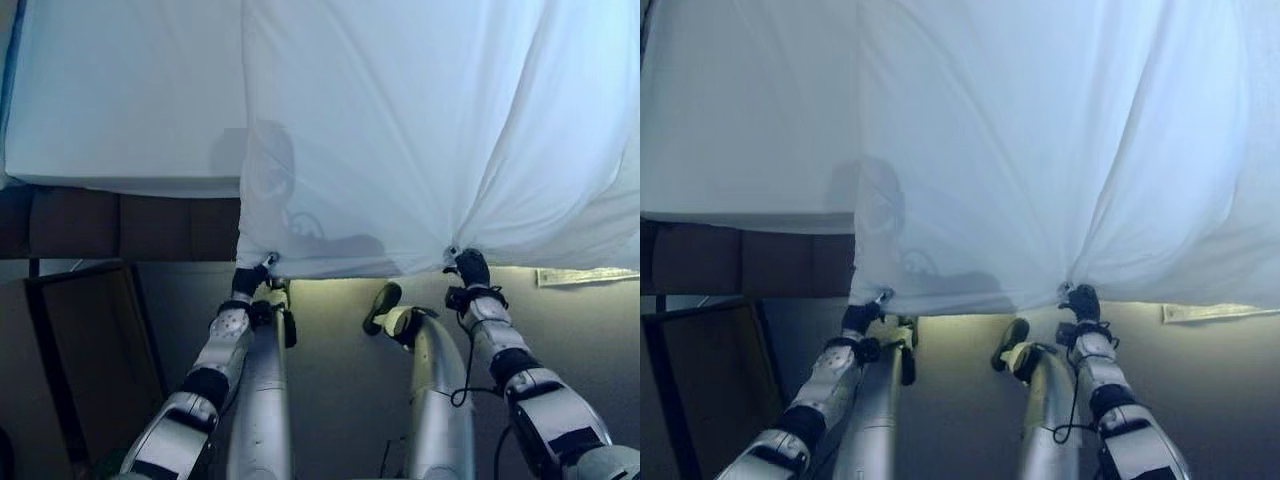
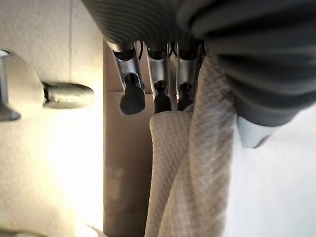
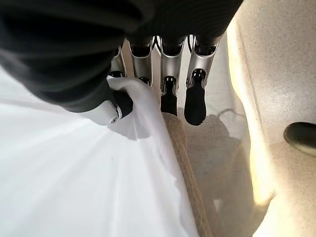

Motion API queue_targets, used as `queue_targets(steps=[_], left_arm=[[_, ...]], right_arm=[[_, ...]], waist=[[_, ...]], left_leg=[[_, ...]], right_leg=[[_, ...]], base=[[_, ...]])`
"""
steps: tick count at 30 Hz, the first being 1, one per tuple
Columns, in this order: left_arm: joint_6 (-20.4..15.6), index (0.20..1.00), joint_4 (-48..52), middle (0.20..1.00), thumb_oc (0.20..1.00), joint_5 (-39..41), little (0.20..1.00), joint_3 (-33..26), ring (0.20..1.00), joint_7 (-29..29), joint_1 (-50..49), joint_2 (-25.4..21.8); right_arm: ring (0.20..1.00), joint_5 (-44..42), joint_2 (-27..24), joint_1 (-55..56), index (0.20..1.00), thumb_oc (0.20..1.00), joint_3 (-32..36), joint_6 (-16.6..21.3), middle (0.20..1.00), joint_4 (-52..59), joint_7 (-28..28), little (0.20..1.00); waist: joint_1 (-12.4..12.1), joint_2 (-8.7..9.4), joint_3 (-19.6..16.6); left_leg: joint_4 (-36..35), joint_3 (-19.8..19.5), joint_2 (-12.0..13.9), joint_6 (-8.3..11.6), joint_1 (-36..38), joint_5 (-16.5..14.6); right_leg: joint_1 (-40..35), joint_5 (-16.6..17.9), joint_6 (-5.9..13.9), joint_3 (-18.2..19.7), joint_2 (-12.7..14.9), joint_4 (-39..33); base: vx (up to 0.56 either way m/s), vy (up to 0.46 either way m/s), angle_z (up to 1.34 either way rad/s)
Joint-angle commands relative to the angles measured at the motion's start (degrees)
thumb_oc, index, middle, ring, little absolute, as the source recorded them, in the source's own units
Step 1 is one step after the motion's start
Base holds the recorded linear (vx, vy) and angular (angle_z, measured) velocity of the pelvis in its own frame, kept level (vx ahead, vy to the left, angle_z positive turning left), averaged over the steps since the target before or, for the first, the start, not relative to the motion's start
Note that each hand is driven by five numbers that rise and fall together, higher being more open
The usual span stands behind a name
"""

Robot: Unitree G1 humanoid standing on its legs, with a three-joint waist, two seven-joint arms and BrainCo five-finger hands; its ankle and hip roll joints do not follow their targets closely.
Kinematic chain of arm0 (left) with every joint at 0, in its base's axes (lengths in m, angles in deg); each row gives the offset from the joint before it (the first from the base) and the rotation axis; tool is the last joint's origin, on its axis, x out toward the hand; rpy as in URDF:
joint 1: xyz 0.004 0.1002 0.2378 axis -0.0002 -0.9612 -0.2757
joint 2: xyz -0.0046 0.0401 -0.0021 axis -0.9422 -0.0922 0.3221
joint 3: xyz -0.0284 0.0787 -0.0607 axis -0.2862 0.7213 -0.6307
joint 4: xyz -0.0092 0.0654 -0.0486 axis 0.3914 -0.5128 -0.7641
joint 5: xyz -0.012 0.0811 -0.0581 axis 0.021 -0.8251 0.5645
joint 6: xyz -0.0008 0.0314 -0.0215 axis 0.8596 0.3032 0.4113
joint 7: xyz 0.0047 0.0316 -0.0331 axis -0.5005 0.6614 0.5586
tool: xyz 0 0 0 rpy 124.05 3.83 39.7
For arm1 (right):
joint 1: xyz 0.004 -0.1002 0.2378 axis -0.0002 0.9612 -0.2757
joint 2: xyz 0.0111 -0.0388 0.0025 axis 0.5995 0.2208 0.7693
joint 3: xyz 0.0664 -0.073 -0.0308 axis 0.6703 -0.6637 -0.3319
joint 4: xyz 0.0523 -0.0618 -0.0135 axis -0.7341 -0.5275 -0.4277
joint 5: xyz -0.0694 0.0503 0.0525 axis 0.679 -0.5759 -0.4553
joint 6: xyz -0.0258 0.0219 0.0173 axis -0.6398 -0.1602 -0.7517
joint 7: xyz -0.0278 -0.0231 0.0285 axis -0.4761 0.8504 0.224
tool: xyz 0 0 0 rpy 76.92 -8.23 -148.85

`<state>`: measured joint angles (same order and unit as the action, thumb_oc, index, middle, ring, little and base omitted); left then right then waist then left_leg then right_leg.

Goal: Make the bed

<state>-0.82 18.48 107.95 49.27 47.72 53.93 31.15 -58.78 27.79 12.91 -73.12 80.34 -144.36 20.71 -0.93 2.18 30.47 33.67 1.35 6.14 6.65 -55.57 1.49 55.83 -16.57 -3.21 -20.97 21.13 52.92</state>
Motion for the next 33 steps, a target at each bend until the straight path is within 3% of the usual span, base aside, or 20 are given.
queue_targets(steps=[1,19,20,21,22,33], left_arm=[[5.79,0.2,-8.99,0.2,0.2,-2.46,0.2,-0.45,0.2,-3.17,-8.11,-2.46],[9.65,0.2,-14.75,0.2,0.2,-7.52,0.2,5.84,0.2,-2.96,2.98,-1.69],[10.08,0.2,-15.49,0.2,0.2,-7.99,0.2,6.0,0.2,-2.65,3.44,-1.66],[10.62,0.354,-16.13,0.354,0.354,-8.17,0.354,6.05,0.354,-2.46,3.86,-1.68],[11.12,1.0,-17.01,1.0,1.0,-9.21,1.0,6.25,1.0,-2.27,4.51,-1.71],[13.25,1.0,-21.35,1.0,1.0,-13.43,1.0,4.47,1.0,0.12,-0.29,-3.33]], right_arm=[[0.2,0.53,-3.29,10.61,0.2,0.2,-1.23,-7.46,0.2,-10.33,-1.93,0.2],[0.2,1.18,-0.91,0.73,0.2,0.2,-8.7,-10.59,0.2,-14.79,1.64,0.2],[0.285,1.82,-1.09,0.18,0.285,0.285,-8.96,-11.15,0.285,-15.59,2.03,0.285],[0.485,2.3,-1.19,-0.24,0.485,0.485,-9.17,-11.55,0.485,-16.17,2.01,0.485],[1.0,3.86,-1.39,-1.1,1.0,1.0,-9.87,-12.15,1.0,-17.0,2.08,1.0],[1.0,8.99,-3.19,2.27,1.0,1.0,-8.8,-14.08,1.0,-19.96,4.35,1.0]], waist=[[0.06,-0.7,-0.67],[-0.15,-0.92,-0.67],[-0.21,-1.0,-0.67],[-0.24,-1.09,-0.67],[-0.15,-1.01,-0.67],[-0.14,-0.87,-0.67]], left_leg=[[6.43,1.07,-1.4,-5.23,-7.67,-6.15],[20.68,1.2,-0.94,-6.18,-21.06,-10.93],[21.55,1.16,-0.99,-6.32,-21.7,-11.27],[22.0,1.17,-0.98,-6.4,-21.85,-11.44],[22.74,1.38,-0.99,-6.55,-22.31,-11.74],[23.14,2.61,-0.91,-7.46,-21.19,-12.93]], right_leg=[[6.05,10.86,5.07,3.37,-0.26,-10.43],[20.18,4.25,1.92,8.38,-0.19,3.34],[20.96,3.85,1.77,8.77,-0.08,4.12],[21.3,3.54,1.67,8.99,-0.07,4.75],[21.97,3.28,1.51,9.27,-0.07,5.57],[21.51,3.09,1.41,9.59,0.24,5.65]], base=[[0.0,0.005,-0.1],[0.02,0.002,-0.04],[0.0,0.0,0.0],[0.03,0.017,-0.01],[0.0,0.0,0.0],[0.0,0.003,-0.01]])
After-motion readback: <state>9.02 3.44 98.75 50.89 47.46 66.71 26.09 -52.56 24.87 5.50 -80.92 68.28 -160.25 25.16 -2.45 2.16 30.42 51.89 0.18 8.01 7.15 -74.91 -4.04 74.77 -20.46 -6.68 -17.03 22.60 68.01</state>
